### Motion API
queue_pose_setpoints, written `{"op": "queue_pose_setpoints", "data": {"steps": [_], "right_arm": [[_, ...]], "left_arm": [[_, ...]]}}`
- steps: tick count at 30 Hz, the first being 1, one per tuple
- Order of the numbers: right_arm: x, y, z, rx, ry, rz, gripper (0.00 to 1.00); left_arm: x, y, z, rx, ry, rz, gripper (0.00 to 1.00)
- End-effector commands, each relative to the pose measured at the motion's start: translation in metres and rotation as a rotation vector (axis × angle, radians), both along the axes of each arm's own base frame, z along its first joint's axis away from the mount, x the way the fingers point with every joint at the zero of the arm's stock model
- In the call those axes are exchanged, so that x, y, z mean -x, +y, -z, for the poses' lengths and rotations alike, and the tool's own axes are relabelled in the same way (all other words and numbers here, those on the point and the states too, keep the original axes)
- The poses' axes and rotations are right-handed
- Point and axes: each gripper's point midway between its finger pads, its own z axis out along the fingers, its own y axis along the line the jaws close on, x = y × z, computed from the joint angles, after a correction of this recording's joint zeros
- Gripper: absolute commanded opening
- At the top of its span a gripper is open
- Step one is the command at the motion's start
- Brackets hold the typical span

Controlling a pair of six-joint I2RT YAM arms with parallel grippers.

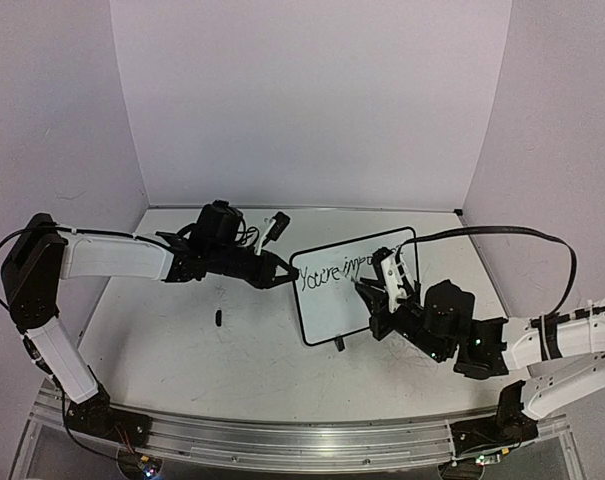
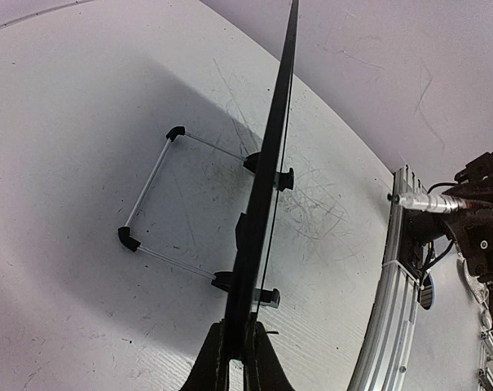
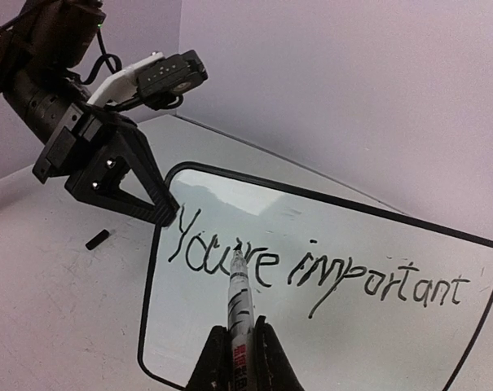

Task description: Write a sentence on the whiteboard

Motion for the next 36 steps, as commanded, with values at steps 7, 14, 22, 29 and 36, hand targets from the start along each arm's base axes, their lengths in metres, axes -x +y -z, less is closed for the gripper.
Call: {"op": "queue_pose_setpoints", "data": {"steps": [7,14,22,29,36], "right_arm": [[-0.012,-0.046,-0.022,-0.069,-0.059,0.222,0.00],[-0.030,-0.066,-0.031,-0.085,-0.050,0.335,0.00],[-0.053,-0.055,-0.053,-0.105,-0.044,0.300,0.00],[-0.046,-0.029,-0.028,-0.064,-0.006,0.163,0.00],[-0.036,-0.034,-0.017,-0.095,-0.011,0.124,0.00]], "left_arm": [[-0.010,0.006,-0.016,-0.014,-0.097,-0.037,0.00],[-0.011,0.007,-0.014,-0.021,-0.100,-0.041,0.00],[-0.012,0.006,-0.009,-0.030,-0.094,-0.043,0.00],[-0.013,0.007,-0.009,-0.036,-0.101,-0.049,0.00],[-0.012,0.006,-0.008,-0.034,-0.093,-0.043,0.00]]}}
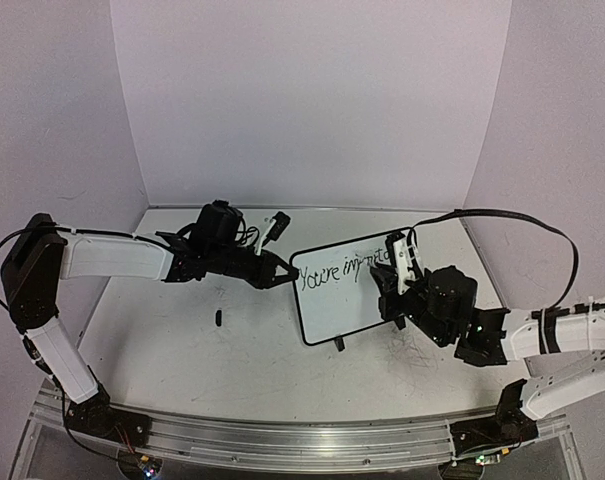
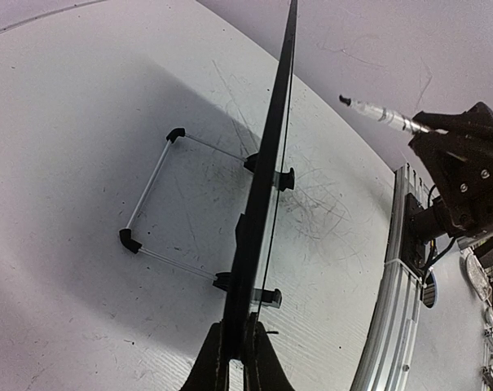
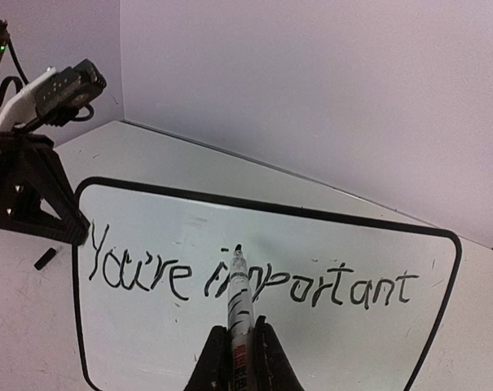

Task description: Write a sentence on the whiteboard

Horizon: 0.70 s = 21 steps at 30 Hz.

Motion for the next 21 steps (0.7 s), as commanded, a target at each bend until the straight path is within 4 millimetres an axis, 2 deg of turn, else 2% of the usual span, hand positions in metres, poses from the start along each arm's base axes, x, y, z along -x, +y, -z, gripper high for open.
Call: {"op": "queue_pose_setpoints", "data": {"steps": [1,9,16,21], "right_arm": [[0.007,0.000,-0.012,-0.073,-0.033,-0.042,0.00],[0.010,0.001,-0.011,-0.063,-0.031,-0.060,0.00],[0.010,-0.002,-0.010,-0.067,-0.021,-0.050,0.00],[0.010,0.004,-0.007,-0.040,-0.008,-0.067,0.00]], "left_arm": [[-0.012,0.006,-0.007,-0.029,-0.074,-0.044,0.00],[-0.017,0.006,-0.001,-0.045,-0.063,-0.073,0.00],[-0.029,-0.001,-0.009,-0.081,-0.060,-0.082,0.00],[-0.028,-0.001,0.004,-0.091,-0.056,-0.075,0.00]]}}
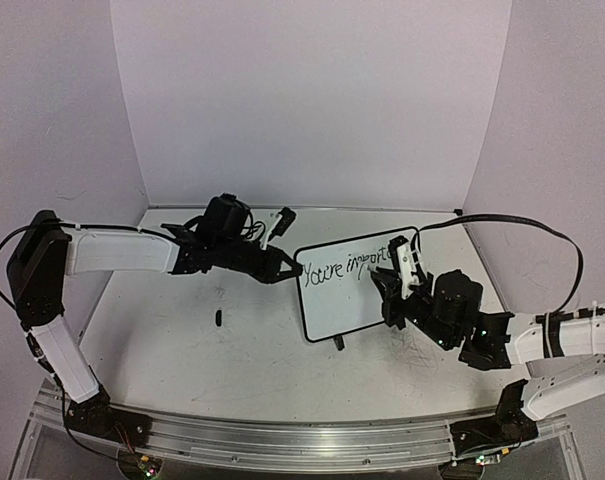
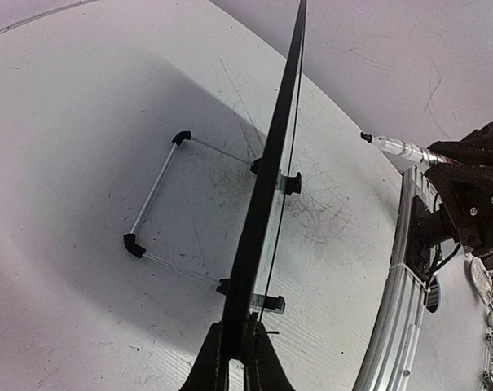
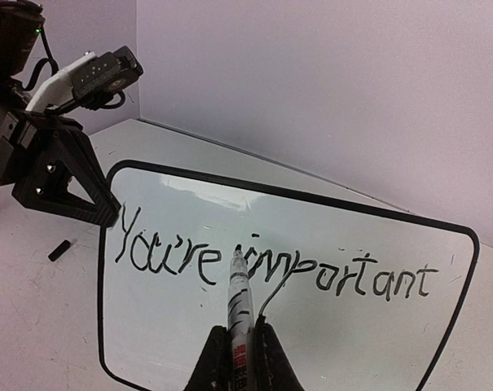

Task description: Write a sentence on the whiteboard

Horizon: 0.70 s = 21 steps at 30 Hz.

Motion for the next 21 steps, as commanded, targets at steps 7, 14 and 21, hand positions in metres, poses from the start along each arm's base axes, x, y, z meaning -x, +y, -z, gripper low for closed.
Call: {"op": "queue_pose_setpoints", "data": {"steps": [7,14,21], "right_arm": [[0.009,0.020,-0.017,-0.014,-0.017,-0.068,0.00],[0.004,-0.032,-0.033,-0.080,-0.049,0.148,0.00],[-0.002,-0.068,-0.036,-0.117,-0.013,0.279,0.00]], "left_arm": [[-0.015,0.013,0.002,-0.041,-0.095,-0.069,0.00],[-0.013,0.013,-0.003,-0.031,-0.107,-0.060,0.00],[-0.012,0.013,-0.006,-0.025,-0.108,-0.056,0.00]]}}
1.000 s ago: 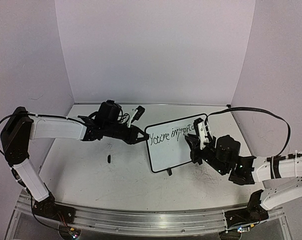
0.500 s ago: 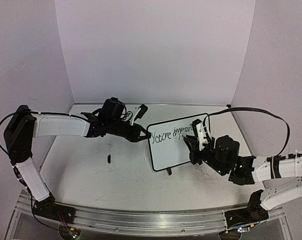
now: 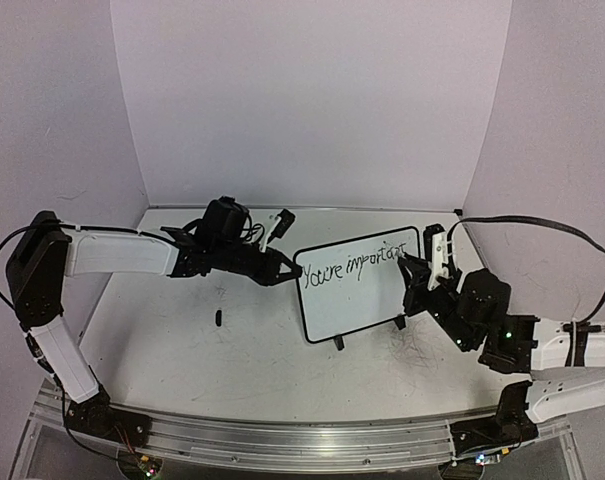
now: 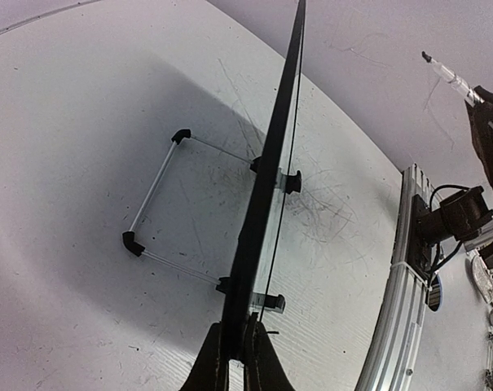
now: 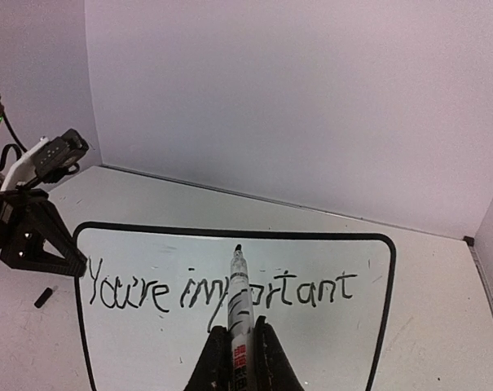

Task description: Write a sentence on the whiteboard

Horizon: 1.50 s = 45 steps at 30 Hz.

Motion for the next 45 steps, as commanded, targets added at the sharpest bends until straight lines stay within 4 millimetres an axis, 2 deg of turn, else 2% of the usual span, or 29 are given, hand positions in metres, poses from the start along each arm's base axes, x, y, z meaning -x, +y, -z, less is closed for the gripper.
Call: {"op": "queue_pose_setpoints", "data": {"steps": [1,7,10,13,17,23,29,35,45], "right_arm": [[-0.013,-0.030,0.004,-0.031,0.054,0.140,0.00],[-0.042,-0.048,0.020,-0.041,0.147,0.161,0.00],[-0.044,-0.049,0.025,-0.048,0.147,0.125,0.00],[-0.044,-0.038,0.029,-0.053,0.149,0.046,0.00],[-0.046,-0.035,0.033,-0.037,0.153,0.037,0.00],[-0.039,-0.031,0.026,-0.051,0.132,-0.016,0.00],[-0.032,-0.019,0.032,-0.048,0.144,-0.093,0.00],[-0.032,-0.011,0.032,-0.039,0.148,-0.123,0.00],[-0.021,0.008,0.031,-0.014,0.141,-0.176,0.00]], "left_arm": [[-0.015,0.012,-0.011,-0.027,-0.100,-0.059,0.00],[-0.016,0.010,-0.009,-0.028,-0.093,-0.058,0.00],[-0.016,0.009,-0.006,-0.029,-0.087,-0.055,0.00],[-0.017,0.007,-0.005,-0.027,-0.081,-0.051,0.00],[-0.019,0.005,-0.006,-0.026,-0.082,-0.051,0.00],[-0.021,0.003,-0.006,-0.027,-0.083,-0.049,0.00],[-0.023,0.003,-0.005,-0.040,-0.097,-0.053,0.00],[-0.024,0.004,-0.005,-0.042,-0.099,-0.054,0.00],[-0.023,0.004,-0.007,-0.039,-0.102,-0.053,0.00]]}}
